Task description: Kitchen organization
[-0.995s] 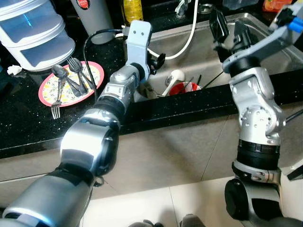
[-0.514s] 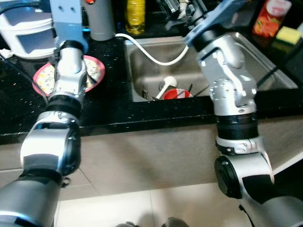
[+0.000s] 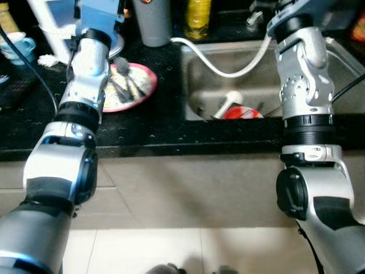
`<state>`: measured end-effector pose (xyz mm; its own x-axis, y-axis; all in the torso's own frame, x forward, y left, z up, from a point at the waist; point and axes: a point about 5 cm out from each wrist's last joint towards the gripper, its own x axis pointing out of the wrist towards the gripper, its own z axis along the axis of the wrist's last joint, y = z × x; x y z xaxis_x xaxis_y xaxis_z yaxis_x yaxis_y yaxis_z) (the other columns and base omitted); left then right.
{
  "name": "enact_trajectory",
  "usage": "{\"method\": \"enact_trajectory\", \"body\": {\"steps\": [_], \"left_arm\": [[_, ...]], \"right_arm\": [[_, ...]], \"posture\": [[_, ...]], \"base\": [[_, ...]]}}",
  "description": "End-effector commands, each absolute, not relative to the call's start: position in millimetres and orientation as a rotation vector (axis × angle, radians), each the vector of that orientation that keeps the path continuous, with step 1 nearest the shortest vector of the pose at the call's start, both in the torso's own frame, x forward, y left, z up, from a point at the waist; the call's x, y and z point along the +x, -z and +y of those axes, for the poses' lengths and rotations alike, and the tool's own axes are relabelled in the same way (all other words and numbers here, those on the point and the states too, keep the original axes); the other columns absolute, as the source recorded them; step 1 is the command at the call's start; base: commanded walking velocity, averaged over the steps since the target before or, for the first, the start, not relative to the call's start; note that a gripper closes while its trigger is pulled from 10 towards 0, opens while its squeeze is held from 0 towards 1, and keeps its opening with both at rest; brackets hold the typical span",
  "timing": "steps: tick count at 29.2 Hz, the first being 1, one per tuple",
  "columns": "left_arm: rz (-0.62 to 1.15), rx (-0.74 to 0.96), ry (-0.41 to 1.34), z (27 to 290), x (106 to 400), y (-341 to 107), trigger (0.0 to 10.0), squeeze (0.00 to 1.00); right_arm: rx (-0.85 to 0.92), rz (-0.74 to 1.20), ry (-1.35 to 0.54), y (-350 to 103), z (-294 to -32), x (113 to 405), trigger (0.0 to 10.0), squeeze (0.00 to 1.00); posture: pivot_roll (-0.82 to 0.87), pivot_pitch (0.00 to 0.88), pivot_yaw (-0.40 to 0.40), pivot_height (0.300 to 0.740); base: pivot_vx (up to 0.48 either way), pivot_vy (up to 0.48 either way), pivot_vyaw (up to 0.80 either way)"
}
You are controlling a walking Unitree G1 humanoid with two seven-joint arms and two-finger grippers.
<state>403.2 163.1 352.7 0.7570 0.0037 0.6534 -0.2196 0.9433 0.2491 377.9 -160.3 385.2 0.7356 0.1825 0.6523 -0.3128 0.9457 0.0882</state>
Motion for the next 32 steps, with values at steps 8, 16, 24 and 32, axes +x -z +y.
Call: {"method": "enact_trajectory", "body": {"steps": [8,16,24,32], "left_arm": [[-0.708,0.297,-0.203,181.0,401.6,-354.2,10.0,0.00],[-0.668,0.287,-0.117,162.4,407.1,-351.7,10.0,0.00],[-0.718,0.262,-0.212,181.7,401.2,-357.9,10.0,0.00],[-0.618,0.250,-0.201,183.8,407.4,-342.1,10.0,0.00]], "right_arm": [[0.157,-0.725,-0.347,-406.3,-147.0,381.2,10.0,0.00],[0.159,-0.790,-0.294,-408.7,-157.8,373.9,10.0,0.00],[0.152,-0.754,-0.373,-414.4,-141.5,379.6,10.0,0.00],[0.173,-0.764,-0.301,-398.1,-157.7,379.6,10.0,0.00]], "posture": [[0.04,0.039,-0.037,0.740],[0.02,0.040,0.079,0.740],[0.01,0.019,-0.105,0.740],[0.05,0.013,0.038,0.740]], "base": [[0.000,0.000,0.00],[0.000,0.000,0.00],[0.000,0.000,0.00],[0.000,0.000,0.00]]}}
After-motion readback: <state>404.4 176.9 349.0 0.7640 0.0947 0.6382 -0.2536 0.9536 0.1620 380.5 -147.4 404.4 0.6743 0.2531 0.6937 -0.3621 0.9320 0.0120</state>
